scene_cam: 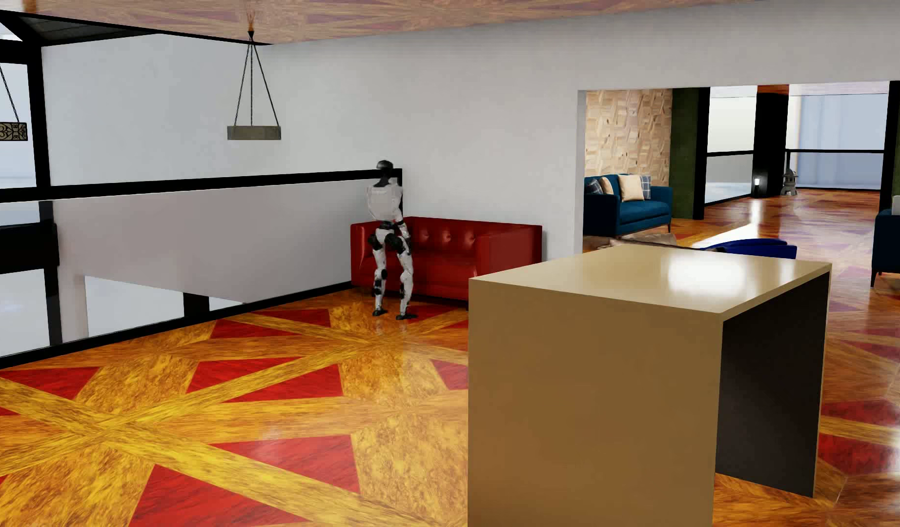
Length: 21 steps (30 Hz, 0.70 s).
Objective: Move towards the sofa
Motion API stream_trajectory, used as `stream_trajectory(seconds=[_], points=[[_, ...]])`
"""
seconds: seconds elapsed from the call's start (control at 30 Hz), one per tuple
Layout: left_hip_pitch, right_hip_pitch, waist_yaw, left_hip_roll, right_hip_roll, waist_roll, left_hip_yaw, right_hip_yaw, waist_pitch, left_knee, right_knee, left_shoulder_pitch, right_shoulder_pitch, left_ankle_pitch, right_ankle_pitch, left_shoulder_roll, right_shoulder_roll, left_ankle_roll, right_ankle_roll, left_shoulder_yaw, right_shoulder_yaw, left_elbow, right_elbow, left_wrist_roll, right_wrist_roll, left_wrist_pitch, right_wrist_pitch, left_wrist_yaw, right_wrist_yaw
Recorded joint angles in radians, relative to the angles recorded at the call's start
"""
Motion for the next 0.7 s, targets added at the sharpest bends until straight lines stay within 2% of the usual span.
stream_trajectory(seconds=[0.07,0.13,0.2,0.3,0.33,0.37,0.4,0.47,0.53,0.63,0.7], points=[[0.01,0.017,0.004,0.023,0.023,0.008,0.01,-0.006,-0.008,-0.012,-0.044,0.066,-0.053,-0.006,0.016,-0.021,-0.015,-0.008,0.019,0.049,0.02,-0.008,-0.038,-0.033,-0.019,0.004,-0.01,0.017,-0.002],[0.033,0.037,0.013,0.05,0.051,0.019,0.035,0.004,-0.017,-0.034,-0.087,0.136,-0.101,-0.009,0.029,-0.042,-0.019,-0.017,0.04,0.064,0.027,0.045,-0.107,-0.06,-0.014,0.026,-0.041,0.005,-0.037],[0.059,0.058,0.019,0.077,0.086,0.031,0.066,0.031,-0.026,-0.051,-0.131,0.213,-0.15,-0.013,0.043,-0.056,0.004,-0.026,0.029,0.043,0.03,0.147,-0.161,-0.068,0.017,0.083,-0.078,-0.06,-0.105],[0.092,0.085,0.021,0.103,0.118,0.048,0.102,0.061,-0.032,-0.065,-0.17,0.316,-0.188,-0.02,0.055,-0.094,0.014,-0.036,0.02,-0.007,0.063,0.322,-0.216,-0.065,0.04,0.179,-0.126,-0.174,-0.111],[0.098,0.088,0.022,0.109,0.125,0.054,0.111,0.068,-0.033,-0.066,-0.172,0.352,-0.192,-0.024,0.054,-0.11,0.016,-0.039,0.019,0.0,0.081,0.357,-0.228,-0.084,0.041,0.207,-0.139,-0.211,-0.103],[0.103,0.089,0.024,0.115,0.13,0.059,0.118,0.075,-0.032,-0.065,-0.172,0.391,-0.194,-0.028,0.052,-0.119,0.019,-0.042,0.018,0.007,0.095,0.357,-0.234,-0.095,0.042,0.21,-0.143,-0.219,-0.099],[0.109,0.091,0.028,0.119,0.134,0.065,0.123,0.079,-0.031,-0.065,-0.171,0.432,-0.193,-0.031,0.049,-0.117,0.021,-0.045,0.018,-0.02,0.103,0.346,-0.231,-0.073,0.047,0.187,-0.142,-0.233,-0.095],[0.113,0.096,0.037,0.124,0.137,0.074,0.121,0.076,-0.027,-0.06,-0.165,0.497,-0.175,-0.037,0.041,-0.106,0.024,-0.049,0.017,-0.027,0.111,0.3,-0.204,-0.059,0.051,0.15,-0.121,-0.231,-0.093],[0.112,0.104,0.045,0.123,0.134,0.082,0.106,0.061,-0.023,-0.055,-0.159,0.522,-0.156,-0.04,0.032,-0.103,0.032,-0.051,0.015,0.01,0.089,0.263,-0.138,-0.078,0.051,0.144,-0.079,-0.203,-0.087],[0.102,0.116,0.048,0.109,0.117,0.088,0.063,0.019,-0.017,-0.049,-0.145,0.459,-0.138,-0.039,0.015,-0.086,0.048,-0.053,0.012,0.005,0.003,0.245,-0.009,-0.05,0.062,0.163,0.019,-0.19,-0.077],[0.093,0.121,0.044,0.095,0.101,0.089,0.03,-0.012,-0.014,-0.046,-0.133,0.388,-0.122,-0.037,0.003,-0.065,0.054,-0.054,0.011,0.004,-0.033,0.233,0.054,-0.033,0.059,0.15,0.058,-0.185,-0.065]])
